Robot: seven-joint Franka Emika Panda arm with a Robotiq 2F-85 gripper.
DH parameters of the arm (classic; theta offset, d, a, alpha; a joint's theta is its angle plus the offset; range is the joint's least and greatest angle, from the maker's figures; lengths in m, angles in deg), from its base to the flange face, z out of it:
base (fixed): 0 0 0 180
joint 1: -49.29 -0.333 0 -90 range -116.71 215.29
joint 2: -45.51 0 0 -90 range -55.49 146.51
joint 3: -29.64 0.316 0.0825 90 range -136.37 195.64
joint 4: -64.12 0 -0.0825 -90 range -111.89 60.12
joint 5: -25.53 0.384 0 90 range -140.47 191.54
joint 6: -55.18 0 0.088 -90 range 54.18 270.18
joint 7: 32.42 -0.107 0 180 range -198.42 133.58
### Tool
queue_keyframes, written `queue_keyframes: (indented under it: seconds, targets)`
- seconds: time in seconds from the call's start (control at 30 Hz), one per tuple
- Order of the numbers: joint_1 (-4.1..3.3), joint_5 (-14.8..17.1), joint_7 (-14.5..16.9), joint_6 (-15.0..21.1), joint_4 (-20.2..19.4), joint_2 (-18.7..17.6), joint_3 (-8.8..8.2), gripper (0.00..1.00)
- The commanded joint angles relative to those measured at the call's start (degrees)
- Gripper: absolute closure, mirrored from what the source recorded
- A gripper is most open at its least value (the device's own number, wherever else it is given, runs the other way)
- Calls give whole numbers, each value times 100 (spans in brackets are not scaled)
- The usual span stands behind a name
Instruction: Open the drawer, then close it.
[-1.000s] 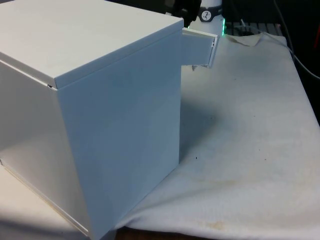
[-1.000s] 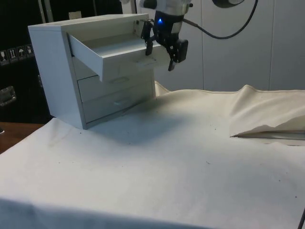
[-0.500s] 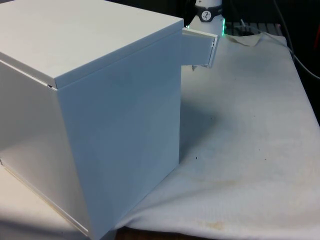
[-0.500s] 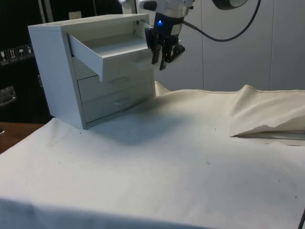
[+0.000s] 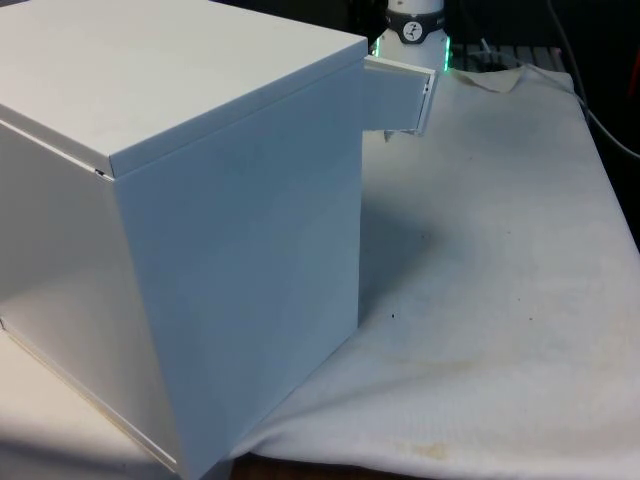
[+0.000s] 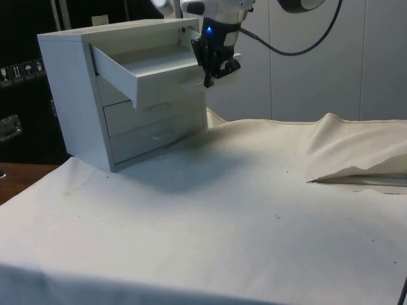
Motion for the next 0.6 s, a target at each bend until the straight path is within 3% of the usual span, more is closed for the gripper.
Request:
queue_keyframes:
  seconds: [0.0, 0.03, 0.27, 0.3, 0.33, 0.57]
  targets:
    - [0, 0, 0, 0, 0, 0, 0, 100]
    - [40, -252, -218, -80, 109, -40, 52, 100]
    - [11, -504, -476, -269, 218, -103, 80, 100]
    - [-17, -361, -350, -252, 149, -63, 40, 100]
    - [6, -539, -510, -286, 229, -115, 80, 100]
    - [-11, -825, -819, -470, 355, -195, 115, 100]
